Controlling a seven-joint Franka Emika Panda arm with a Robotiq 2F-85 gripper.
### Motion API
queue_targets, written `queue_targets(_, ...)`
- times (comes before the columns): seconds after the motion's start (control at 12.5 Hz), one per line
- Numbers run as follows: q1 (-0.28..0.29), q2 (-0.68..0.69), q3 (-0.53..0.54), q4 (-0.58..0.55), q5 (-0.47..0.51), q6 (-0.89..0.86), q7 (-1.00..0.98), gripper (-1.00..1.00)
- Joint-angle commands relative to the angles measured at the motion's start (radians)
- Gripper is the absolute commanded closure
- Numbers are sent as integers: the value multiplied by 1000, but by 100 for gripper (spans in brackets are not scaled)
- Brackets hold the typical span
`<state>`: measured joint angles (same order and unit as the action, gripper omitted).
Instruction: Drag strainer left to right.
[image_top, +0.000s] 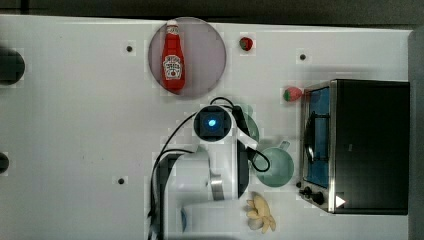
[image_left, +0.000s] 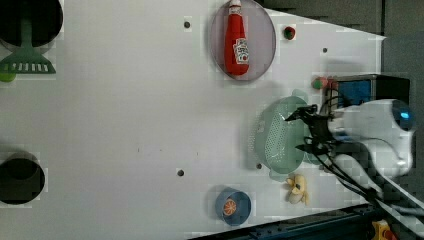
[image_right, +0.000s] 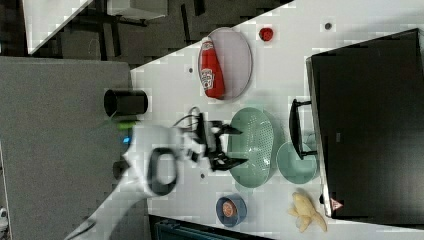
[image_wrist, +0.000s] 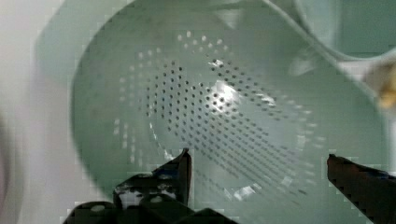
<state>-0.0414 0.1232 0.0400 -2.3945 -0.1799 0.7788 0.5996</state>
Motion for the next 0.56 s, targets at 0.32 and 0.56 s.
queue_targets(0.32,-24,-481,-9,112,181,-419,-522,-100)
queue_targets(0.56,-25,-542,-13,255,185,-650,-553,-100)
